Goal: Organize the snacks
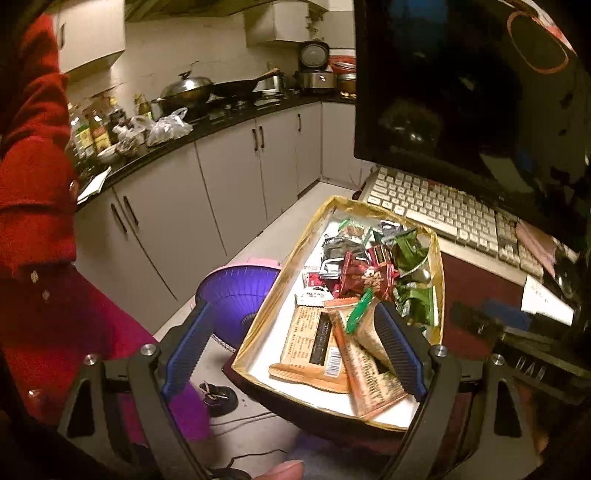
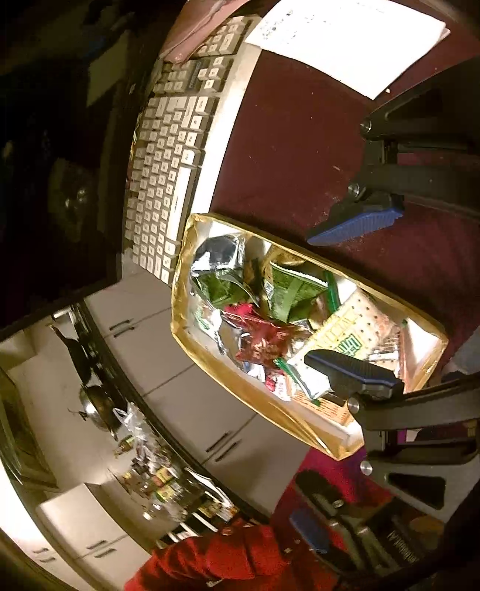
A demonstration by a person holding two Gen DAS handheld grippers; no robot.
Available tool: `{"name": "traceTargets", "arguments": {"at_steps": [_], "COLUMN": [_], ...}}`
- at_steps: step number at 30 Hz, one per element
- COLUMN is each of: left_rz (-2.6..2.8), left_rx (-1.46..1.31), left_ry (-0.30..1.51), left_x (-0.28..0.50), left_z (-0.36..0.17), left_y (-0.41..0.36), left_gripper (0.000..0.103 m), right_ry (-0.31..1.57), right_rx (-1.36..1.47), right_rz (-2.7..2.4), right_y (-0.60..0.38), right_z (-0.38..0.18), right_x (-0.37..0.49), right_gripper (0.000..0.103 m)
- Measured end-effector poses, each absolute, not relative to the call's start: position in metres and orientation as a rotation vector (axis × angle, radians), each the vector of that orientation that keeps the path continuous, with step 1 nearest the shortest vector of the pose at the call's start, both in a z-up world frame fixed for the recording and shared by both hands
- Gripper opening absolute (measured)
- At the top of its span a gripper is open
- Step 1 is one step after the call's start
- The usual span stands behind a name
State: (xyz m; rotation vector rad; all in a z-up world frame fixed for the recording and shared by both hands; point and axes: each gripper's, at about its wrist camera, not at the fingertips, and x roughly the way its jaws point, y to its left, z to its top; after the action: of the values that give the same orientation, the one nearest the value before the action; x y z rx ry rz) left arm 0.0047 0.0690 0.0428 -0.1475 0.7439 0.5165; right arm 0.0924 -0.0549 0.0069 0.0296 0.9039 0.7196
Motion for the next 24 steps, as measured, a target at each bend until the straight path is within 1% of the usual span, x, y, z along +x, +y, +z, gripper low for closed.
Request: {"name": "traceTargets", "arguments": {"at_steps": [4,9,16,24], "left_rz": [0.523,0.561,0.572,0.563], "left_rx": [-0.156,-0.143,-0.153,-0.13], "left_ry": [0.757,0.737,0.785,0.791], "left_x": [0.005,0.002,0.004,0.003], "left_z": [0.044,0.047,0.038,0.041], "left_y": [0.059,0.042,0.03,0.025], "left_gripper": [0.088,0.088,0.088,0.088], "right_ry": [0.874,0.914,0.913,0.895], "right_rx": [-0.021,0.019,0.037,0.035], "right_rz": [0.696,0.733,0.754,0.764], "right_y": [-0.056,-0.07,-0.09,-0.091], "right_z": [0.012,0.01,0.007,0.014], "right_x": [0.087,0.089,0.083,0.081], "right_gripper": [0.059,0.059,0.059,0.059]}}
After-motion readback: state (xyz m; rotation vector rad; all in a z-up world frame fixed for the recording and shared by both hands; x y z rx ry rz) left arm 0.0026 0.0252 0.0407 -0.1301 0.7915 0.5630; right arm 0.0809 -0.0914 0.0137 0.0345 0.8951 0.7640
